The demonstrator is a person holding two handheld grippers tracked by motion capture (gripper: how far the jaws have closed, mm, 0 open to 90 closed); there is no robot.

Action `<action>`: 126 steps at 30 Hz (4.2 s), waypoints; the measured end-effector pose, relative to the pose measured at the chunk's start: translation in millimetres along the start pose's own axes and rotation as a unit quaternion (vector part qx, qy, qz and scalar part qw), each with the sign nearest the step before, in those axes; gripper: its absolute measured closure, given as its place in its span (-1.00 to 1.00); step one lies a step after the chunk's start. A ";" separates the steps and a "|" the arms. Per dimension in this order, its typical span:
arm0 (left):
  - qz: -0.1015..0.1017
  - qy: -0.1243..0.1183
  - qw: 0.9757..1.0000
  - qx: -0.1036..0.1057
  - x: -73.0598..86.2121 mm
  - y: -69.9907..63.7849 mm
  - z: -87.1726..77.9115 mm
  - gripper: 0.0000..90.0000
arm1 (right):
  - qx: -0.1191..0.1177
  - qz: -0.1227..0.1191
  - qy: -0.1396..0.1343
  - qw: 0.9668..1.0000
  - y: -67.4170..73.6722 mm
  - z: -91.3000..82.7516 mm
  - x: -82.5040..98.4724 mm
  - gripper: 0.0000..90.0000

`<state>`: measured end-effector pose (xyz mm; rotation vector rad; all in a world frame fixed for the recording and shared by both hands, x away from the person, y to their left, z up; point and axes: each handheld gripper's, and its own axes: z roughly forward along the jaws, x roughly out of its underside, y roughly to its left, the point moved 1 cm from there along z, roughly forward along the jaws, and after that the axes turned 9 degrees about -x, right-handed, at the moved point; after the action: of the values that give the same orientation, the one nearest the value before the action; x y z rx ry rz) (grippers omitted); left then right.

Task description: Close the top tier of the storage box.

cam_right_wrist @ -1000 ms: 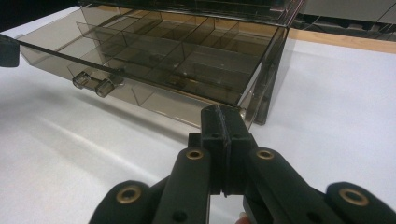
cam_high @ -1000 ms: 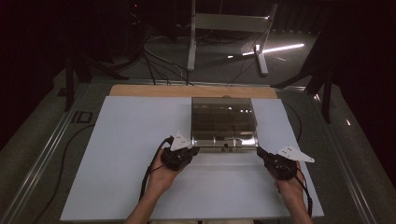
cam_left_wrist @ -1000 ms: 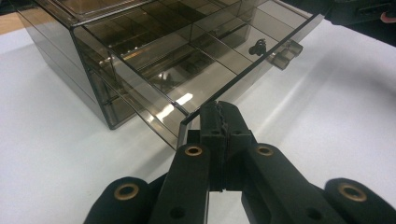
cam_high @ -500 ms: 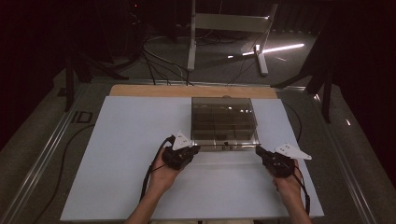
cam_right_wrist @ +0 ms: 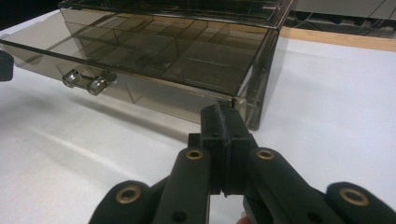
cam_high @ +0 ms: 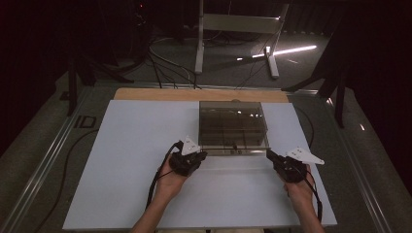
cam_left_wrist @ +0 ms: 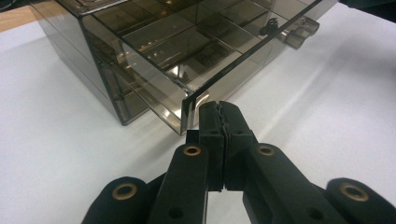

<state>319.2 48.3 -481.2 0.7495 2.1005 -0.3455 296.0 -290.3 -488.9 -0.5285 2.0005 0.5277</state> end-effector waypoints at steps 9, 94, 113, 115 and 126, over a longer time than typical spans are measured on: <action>-0.008 0.001 1.000 -0.002 -2.1 3.7 4.5 1.00 | 0.005 0.008 -0.002 1.000 -3.8 -0.4 -2.1 1.00; -0.034 0.000 0.998 -0.059 -36.7 25.6 33.5 1.00 | 0.041 0.050 0.008 0.998 -19.5 51.5 -32.4 1.00; -0.044 -0.001 0.997 -0.069 -40.9 27.3 39.2 1.00 | 0.045 0.050 0.008 0.998 -22.5 57.0 -33.9 1.00; -0.046 -0.001 0.997 -0.068 -40.8 27.3 39.0 1.00 | 0.044 0.051 0.009 0.998 -22.4 57.0 -33.7 0.98; -0.017 -0.027 0.999 -0.040 -42.1 22.2 19.9 0.70 | 0.022 0.027 0.012 0.999 -18.0 51.6 -30.1 0.37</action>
<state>364.8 39.6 -458.8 0.6508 2.0650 -0.2968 355.4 -271.3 -487.6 -0.4571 2.0499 0.5106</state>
